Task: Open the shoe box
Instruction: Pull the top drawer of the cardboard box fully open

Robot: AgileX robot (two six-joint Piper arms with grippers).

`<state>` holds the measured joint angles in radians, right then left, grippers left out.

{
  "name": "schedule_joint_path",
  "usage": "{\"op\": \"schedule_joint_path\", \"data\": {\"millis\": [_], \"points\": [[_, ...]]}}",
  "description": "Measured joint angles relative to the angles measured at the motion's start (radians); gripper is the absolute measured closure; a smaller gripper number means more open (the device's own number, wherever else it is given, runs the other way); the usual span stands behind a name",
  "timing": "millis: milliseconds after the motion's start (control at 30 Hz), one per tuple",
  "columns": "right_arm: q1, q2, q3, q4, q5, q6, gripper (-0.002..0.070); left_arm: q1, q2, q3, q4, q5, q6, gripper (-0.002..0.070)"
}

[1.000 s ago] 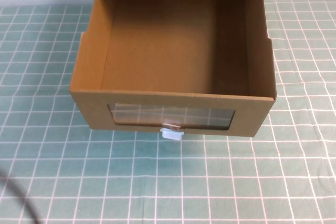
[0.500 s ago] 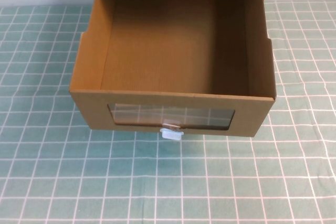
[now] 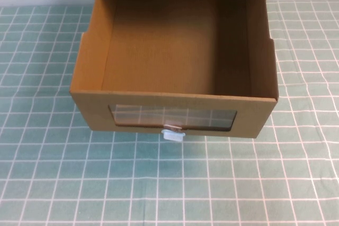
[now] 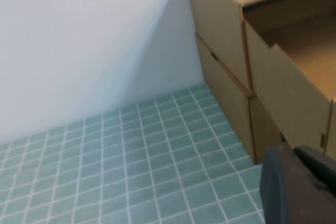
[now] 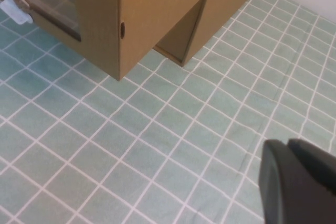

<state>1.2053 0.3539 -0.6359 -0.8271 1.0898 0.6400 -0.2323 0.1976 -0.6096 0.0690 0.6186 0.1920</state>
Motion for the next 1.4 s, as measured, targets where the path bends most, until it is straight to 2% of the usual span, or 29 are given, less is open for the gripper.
{"op": "schedule_joint_path", "data": {"millis": [367, 500, 700, 933, 1400], "points": [[0.0, 0.0, 0.0, 0.0, 0.0, 0.0, 0.069, 0.0, -0.194, 0.445, -0.069, -0.362, -0.03, 0.068], [0.0, 0.0, 0.0, 0.0, 0.0, 0.0, 0.069, 0.025, -0.207, 0.551, -0.089, -0.412, -0.087, 0.068], [0.0, 0.0, 0.0, 0.002, 0.0, 0.0, 0.069, 0.095, -0.207, 0.634, -0.093, -0.384, -0.183, 0.068], [0.0, 0.0, 0.0, 0.005, 0.0, 0.0, 0.069, 0.097, -0.207, 0.636, -0.093, -0.28, -0.198, 0.068], [0.0, 0.0, 0.0, 0.005, 0.0, 0.0, 0.0689, 0.097, -0.21, 0.636, -0.093, -0.229, -0.2, 0.068]]}}
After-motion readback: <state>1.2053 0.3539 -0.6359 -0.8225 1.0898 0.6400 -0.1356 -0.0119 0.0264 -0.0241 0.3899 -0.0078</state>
